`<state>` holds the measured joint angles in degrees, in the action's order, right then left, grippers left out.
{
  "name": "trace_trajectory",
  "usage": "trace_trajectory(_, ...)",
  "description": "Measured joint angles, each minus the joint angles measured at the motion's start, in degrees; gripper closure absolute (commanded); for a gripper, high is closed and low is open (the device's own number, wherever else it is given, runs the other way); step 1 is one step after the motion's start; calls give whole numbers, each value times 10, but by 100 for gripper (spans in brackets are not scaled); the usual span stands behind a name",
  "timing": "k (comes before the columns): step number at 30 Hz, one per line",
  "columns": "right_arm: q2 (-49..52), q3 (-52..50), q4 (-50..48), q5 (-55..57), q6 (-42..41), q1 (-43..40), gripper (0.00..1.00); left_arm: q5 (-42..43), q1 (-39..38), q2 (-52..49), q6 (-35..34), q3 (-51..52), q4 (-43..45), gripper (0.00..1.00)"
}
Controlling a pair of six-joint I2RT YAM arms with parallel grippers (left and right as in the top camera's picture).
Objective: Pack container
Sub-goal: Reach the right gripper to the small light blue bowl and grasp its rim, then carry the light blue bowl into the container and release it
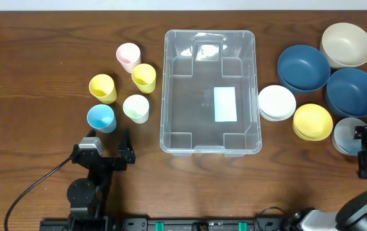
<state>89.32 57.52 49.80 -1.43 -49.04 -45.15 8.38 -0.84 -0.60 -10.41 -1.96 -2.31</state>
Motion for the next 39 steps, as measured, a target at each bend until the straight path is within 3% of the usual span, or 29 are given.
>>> trace_trajectory(13,87,-3,-26,41,-3,0,3,0,0,0,0,0,0,2)
trace_trajectory(18,107,-3,-32,59,-5,0,35,0,0,0,0,0,0,2)
trace_trajectory(25,117,-3,-36,86,-9,-1,53,0,0,0,0,0,0,2)
trace_trajectory(30,117,-3,-31,93,-11,-28,74,0,0,0,0,0,0,2)
trace_trajectory(33,117,-3,-27,95,-9,-45,96,0,0,0,0,0,0,2)
trace_trajectory(39,100,8,-21,72,-10,-67,98,0,0,0,0,0,0,2)
